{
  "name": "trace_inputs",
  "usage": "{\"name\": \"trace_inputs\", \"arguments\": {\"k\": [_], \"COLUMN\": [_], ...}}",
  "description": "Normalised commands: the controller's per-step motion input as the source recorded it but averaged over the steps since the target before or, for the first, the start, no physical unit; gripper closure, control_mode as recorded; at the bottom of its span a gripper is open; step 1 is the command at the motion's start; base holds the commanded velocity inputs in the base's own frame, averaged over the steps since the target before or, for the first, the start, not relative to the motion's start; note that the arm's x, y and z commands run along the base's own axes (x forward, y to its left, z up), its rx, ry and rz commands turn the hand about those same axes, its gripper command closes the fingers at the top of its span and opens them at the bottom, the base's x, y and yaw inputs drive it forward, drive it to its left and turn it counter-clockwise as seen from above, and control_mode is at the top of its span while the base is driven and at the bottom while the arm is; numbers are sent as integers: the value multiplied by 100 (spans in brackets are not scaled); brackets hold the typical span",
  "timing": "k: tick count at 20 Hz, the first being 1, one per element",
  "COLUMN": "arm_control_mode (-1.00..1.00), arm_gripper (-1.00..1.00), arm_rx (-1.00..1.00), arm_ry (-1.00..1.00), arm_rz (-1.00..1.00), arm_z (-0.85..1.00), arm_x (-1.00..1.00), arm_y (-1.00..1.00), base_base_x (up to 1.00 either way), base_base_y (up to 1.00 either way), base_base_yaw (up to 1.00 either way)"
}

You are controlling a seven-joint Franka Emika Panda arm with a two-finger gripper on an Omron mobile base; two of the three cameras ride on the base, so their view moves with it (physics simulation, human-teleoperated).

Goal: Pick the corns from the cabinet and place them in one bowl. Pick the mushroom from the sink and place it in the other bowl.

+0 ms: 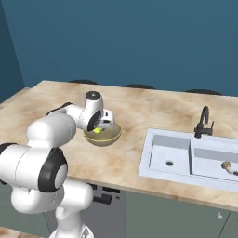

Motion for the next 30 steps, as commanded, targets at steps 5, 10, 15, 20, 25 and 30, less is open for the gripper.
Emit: {"name": "trace_inputs", "arguments": {"k": [5, 10, 15, 20, 25, 30], "arm_control_mode": [-100, -100, -100, -100, -100, -100], "arm_gripper": [100, 100, 100, 100, 100, 100], "arm_rx": [0, 0, 0, 0, 0, 0], "arm_ry": [0, 0, 0, 0, 0, 0], "arm_rz": [0, -1, -2, -2, -1, 0], "arm_z": [-8, -5, -5, -9, -13, -12], "arm_x": [2, 0, 0, 0, 0, 1], "arm_y": [0, -2, -2, 0, 0, 0], "base_base_x": [0, 0, 0, 0, 0, 0], "base_base_y": [0, 0, 0, 0, 0, 0], "base_base_yaw": [0, 0, 0, 0, 0, 0]}}
